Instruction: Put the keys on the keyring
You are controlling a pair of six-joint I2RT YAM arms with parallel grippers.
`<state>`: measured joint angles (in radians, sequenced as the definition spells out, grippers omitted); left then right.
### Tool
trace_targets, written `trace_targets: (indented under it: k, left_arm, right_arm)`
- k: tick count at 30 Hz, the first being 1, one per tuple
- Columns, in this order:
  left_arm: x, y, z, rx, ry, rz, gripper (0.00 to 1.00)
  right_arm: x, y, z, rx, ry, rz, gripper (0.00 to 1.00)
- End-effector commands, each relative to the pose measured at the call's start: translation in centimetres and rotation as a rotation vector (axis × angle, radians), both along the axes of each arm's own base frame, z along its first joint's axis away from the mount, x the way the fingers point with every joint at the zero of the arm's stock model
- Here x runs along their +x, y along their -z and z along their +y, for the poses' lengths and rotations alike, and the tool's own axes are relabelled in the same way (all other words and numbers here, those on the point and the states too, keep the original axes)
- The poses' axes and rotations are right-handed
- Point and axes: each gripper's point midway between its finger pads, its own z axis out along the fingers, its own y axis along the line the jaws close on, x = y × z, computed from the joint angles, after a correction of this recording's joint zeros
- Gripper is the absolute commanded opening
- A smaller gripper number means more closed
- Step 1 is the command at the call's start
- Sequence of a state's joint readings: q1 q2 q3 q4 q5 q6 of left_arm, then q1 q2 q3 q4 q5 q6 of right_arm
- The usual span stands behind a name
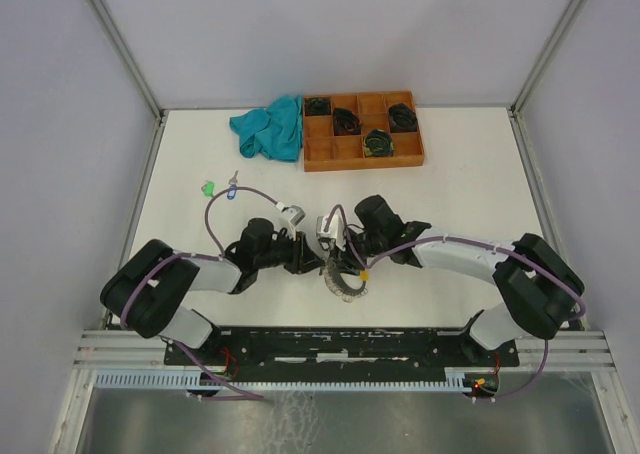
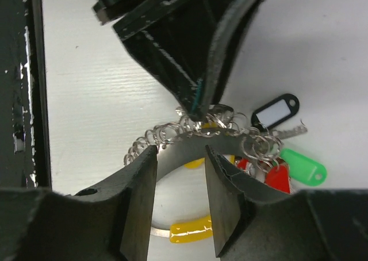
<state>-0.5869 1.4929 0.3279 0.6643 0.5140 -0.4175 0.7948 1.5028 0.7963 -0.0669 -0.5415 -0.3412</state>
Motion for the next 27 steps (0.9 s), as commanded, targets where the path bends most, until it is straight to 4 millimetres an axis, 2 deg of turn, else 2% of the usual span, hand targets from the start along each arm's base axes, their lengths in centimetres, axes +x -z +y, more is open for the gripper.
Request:
trace_targets:
  k: [1,5,10,15,20,27]
  left_arm:
    - [1.2,-1.6,0.1,-0.005,-0.023,-0.104,0.35]
    - [1.6,-2.1,0.9,-0.012,-0.069,-0.122,0.39]
    - [2.5,-2.3,3.5,-0.011,-0.187,-0.135,0.42]
    - [3.0,-2.8,5.1,0.009,-0.257,-0.167,0.44]
    - [3.1,-3.2,5.9,0.022,-0.284,-0.197,0.44]
    - [3.0,-3.1,5.9,0.024,-0.281,-0.194,0.45]
  right_arm:
    - [-0.6,-0.5,1.5,0.041,-0.191,-0.159,0.48]
    - [-0.5,0.6,1.9,0.013,-0.231,-0.197,0.49]
    - [0.1,1.9,2.1,-0.054,-0.240,-0.253,0.43]
    - [0.6,1.8,2.3,-0.064,-0.234,-0.274,0.35]
    - [1.0,1.7,2.2,-0.084,-0.230,-0.289,0.32]
    - [1.6,1.8,2.5,-0.095,-0.234,-0.300,0.31]
